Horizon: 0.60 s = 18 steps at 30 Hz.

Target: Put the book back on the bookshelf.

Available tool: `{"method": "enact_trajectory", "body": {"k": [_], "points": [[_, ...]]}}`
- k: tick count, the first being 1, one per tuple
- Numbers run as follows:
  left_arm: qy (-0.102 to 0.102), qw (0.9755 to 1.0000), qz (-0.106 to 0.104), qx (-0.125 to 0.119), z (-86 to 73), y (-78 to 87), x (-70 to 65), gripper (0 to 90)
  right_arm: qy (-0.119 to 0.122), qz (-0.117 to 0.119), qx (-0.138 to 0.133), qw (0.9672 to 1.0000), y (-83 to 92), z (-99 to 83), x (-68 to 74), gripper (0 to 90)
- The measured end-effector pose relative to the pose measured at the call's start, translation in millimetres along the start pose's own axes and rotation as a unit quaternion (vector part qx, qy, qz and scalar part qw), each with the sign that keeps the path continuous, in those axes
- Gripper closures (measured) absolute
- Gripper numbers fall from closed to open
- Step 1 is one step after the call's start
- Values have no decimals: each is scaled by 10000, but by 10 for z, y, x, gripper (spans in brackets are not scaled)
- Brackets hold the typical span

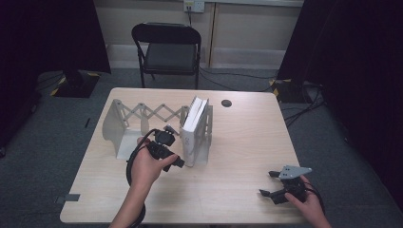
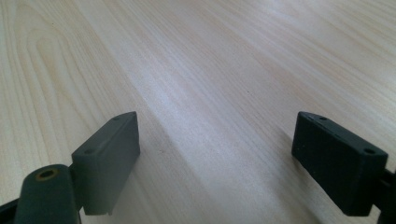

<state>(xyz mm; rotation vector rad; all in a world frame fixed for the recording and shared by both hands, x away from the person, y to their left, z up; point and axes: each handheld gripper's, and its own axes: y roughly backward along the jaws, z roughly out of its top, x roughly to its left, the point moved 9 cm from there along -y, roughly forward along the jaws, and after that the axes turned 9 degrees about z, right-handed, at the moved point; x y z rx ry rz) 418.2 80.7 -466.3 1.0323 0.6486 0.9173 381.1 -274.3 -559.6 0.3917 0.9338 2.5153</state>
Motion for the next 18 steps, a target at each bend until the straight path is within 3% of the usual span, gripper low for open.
{"method": "enact_trajectory", "body": {"k": [18], "points": [[53, 9999, 34, 121, -161, -171, 102, 243, 5, 2, 1, 10000, 0, 0, 1, 146]]}}
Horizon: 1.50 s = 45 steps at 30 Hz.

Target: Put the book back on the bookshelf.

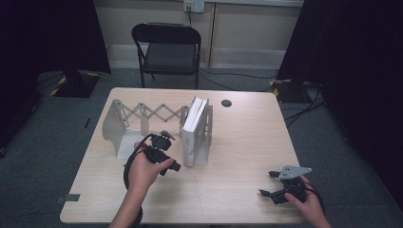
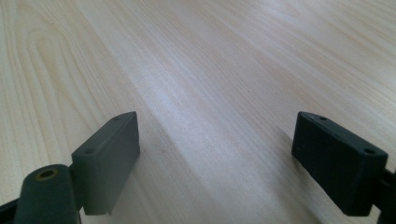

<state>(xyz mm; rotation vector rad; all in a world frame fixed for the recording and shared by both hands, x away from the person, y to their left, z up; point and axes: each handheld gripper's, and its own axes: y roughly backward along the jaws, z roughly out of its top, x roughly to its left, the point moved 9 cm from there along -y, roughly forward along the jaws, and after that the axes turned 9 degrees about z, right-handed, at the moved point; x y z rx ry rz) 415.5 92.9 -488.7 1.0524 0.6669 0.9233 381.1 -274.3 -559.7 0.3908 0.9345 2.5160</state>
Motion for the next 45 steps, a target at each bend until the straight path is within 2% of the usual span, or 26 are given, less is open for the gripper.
{"method": "enact_trajectory", "body": {"k": [5, 17, 23, 26, 34, 38, 44, 45], "points": [[-23, 10000, 8, 24, -36, -34, 53, 242, 1, 0, -1, 10000, 0, 0, 0, 146], [80, 9999, 10, 76, -180, -159, 182, 235, 1, 1, 0, 10000, 0, 0, 0, 146], [53, 9999, 83, 89, -228, -232, 246, 221, 0, 1, 0, 10000, 0, 0, 0, 146], [121, 9999, 81, 61, -251, -266, 269, 216, 4, 4, 0, 10000, 0, 0, 1, 146], [-8, 9997, 214, 112, -359, -342, 354, 193, 7, 5, 0, 10000, 0, 0, 2, 146], [72, 9997, 211, 110, -412, -375, 383, 188, 6, 6, -1, 10000, 0, 0, 2, 146], [47, 9995, 264, 140, -490, -419, 451, 175, 6, 6, -2, 10000, 0, 0, 2, 146], [99, 9995, 262, 114, -496, -422, 456, 175, 6, 6, -1, 10000, 0, 0, 2, 146]]}}
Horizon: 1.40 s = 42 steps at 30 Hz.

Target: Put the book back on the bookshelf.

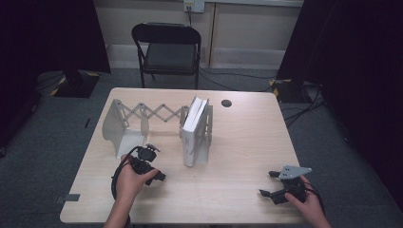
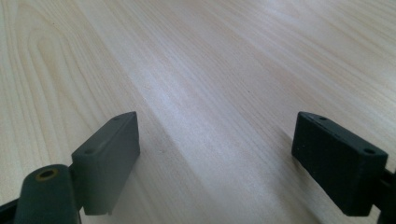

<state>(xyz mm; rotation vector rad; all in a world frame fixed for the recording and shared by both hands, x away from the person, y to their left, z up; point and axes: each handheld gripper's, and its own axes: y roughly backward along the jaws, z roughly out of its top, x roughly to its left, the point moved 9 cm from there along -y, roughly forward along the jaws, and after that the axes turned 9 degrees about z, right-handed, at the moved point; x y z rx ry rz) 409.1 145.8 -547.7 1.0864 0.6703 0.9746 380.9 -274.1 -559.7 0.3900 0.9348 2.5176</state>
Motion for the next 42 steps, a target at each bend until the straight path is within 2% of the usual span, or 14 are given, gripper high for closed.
{"method": "enact_trajectory", "body": {"k": [5, 10, 12, 14, 15, 17, 22, 31, 35, 42], "points": [[-20, 10000, -3, -48, -27, -5, 21, 169, 1, 1, 0, 10000, 0, 0, 0, 146], [-236, 9995, 121, -142, -52, -15, 53, 154, 4, -1, -4, 10000, -1, 1, 1, 146], [-385, 9988, 163, -262, -60, -26, 59, 145, 5, 1, -11, 10000, -2, 1, 1, 146], [-673, 9969, 208, -363, -87, -42, 53, 123, 12, 5, -10, 10000, -2, 1, 2, 146], [-846, 9954, 188, -398, -105, -53, 46, 96, 14, 8, -10, 10000, -2, 1, 3, 146], [-1021, 9937, 200, -427, -131, -85, 37, 21, 18, 10, -10, 10000, -2, 2, 3, 146], [-971, 9936, 200, -541, -140, -87, 35, 0, 22, 11, -9, 10000, -3, 1, 4, 146], [-982, 9916, 166, -820, -150, -88, 48, 0, 21, 11, -9, 10000, -3, 1, 4, 146], [-1009, 9896, 135, -1013, -146, -93, 57, 0, 21, 11, -9, 10000, -3, 2, 4, 146], [-942, 9860, 95, -1373, -143, -103, 71, 0, 21, 13, -10, 10000, -3, 2, 4, 146]]}}
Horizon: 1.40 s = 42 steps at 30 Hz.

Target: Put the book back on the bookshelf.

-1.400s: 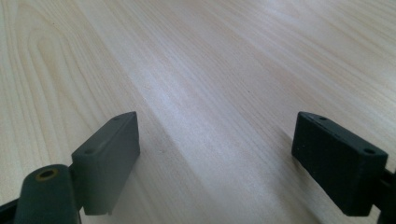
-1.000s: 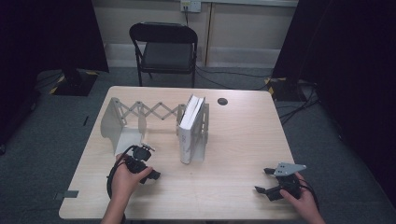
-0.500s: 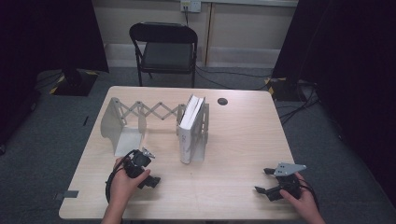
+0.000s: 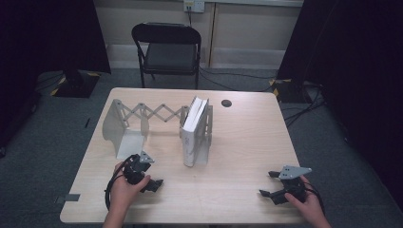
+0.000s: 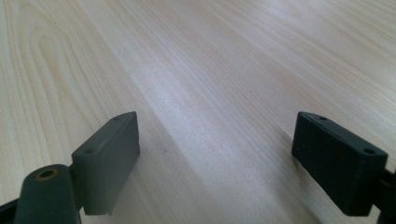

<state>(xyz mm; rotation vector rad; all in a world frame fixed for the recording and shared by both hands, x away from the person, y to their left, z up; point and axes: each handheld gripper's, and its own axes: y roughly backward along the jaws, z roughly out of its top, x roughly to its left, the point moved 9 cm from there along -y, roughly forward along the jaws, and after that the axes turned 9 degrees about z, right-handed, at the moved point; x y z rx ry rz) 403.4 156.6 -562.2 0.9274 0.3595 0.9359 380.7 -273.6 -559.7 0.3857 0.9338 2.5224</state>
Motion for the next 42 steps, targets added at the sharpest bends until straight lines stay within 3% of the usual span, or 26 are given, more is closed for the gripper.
{"method": "enact_trajectory", "body": {"k": [5, 27, 42], "points": [[63, 9999, 10, -113, -1, -3, -3, 0, -1, 0, 1, 10000, 0, 0, 0, 146], [-6, 9988, -20, -490, 0, -17, 8, 0, 1, -1, 0, 10000, 0, 0, 0, 146], [30, 9965, -40, -837, -4, -26, 5, 0, -2, 1, 5, 10000, 1, -1, 0, 146]]}}
